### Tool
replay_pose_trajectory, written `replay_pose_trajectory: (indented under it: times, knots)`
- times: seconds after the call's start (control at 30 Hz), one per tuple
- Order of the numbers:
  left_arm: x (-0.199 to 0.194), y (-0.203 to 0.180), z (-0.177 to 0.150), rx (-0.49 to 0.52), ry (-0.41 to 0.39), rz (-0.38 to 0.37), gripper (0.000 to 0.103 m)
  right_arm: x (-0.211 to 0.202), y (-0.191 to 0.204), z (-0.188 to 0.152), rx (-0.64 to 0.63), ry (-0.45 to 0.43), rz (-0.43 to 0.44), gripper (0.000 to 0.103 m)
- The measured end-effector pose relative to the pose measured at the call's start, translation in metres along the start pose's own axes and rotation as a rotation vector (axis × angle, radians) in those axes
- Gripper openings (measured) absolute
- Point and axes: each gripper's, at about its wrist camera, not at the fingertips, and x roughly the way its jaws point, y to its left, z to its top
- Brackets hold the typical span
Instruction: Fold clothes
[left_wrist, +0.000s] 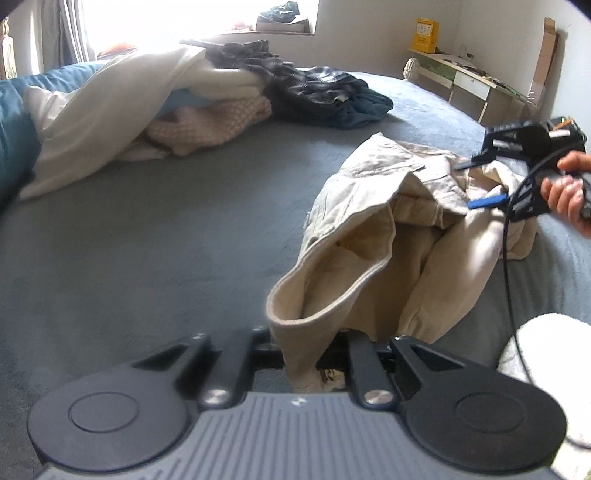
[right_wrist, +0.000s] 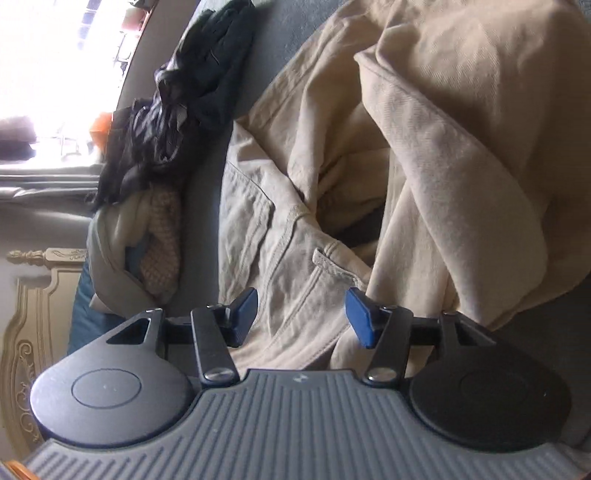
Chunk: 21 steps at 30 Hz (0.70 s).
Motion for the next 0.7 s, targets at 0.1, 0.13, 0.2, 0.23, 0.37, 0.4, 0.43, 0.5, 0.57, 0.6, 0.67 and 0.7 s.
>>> replay_pose_trajectory:
  times: [0.1,0.13,0.2,0.23,0.37,0.4,0.43,0.5,0.57,0.6,0.67,0.7]
  knots:
    - [0.001,0.003,-0.002,-0.004,0.009,0.004,0.012,0.003,0.014,0.009,-0.055,-0.029,-0.020,0.053]
    - [0.002,0.004,-0.003,-0.006,0.010,0.005,0.012,0.005,0.019,0.012,-0.079,-0.040,-0.028,0.053]
    - [0.003,0.005,-0.003,-0.010,0.013,0.006,0.012,0.014,0.027,0.022,-0.123,-0.042,-0.055,0.057]
    - [0.004,0.005,-0.004,-0.010,0.014,0.008,0.012,0.019,0.028,0.028,-0.132,-0.037,-0.081,0.057]
    - [0.007,0.008,-0.007,-0.024,0.024,0.018,0.012,0.045,0.016,0.041,-0.119,0.044,-0.181,0.059]
    - [0.008,0.010,-0.007,-0.030,0.029,0.022,0.012,0.047,0.013,0.041,-0.113,0.064,-0.187,0.060]
    - [0.009,0.012,-0.008,-0.036,0.033,0.025,0.012,0.050,0.009,0.041,-0.107,0.083,-0.194,0.060]
    - [0.011,0.015,-0.008,-0.050,0.036,0.026,0.012,0.048,0.009,0.038,-0.119,0.112,-0.179,0.053]
    - [0.014,0.018,-0.009,-0.067,0.040,0.026,0.012,0.044,0.012,0.032,-0.160,0.165,-0.159,0.041]
    - [0.016,0.020,-0.009,-0.074,0.042,0.027,0.013,0.042,0.013,0.028,-0.183,0.191,-0.153,0.034]
    - [0.018,0.022,-0.009,-0.087,0.045,0.033,0.013,0.036,0.019,0.020,-0.228,0.218,-0.154,0.024]
    - [0.018,0.023,-0.009,-0.096,0.045,0.031,0.013,0.032,0.022,0.018,-0.237,0.217,-0.139,0.014]
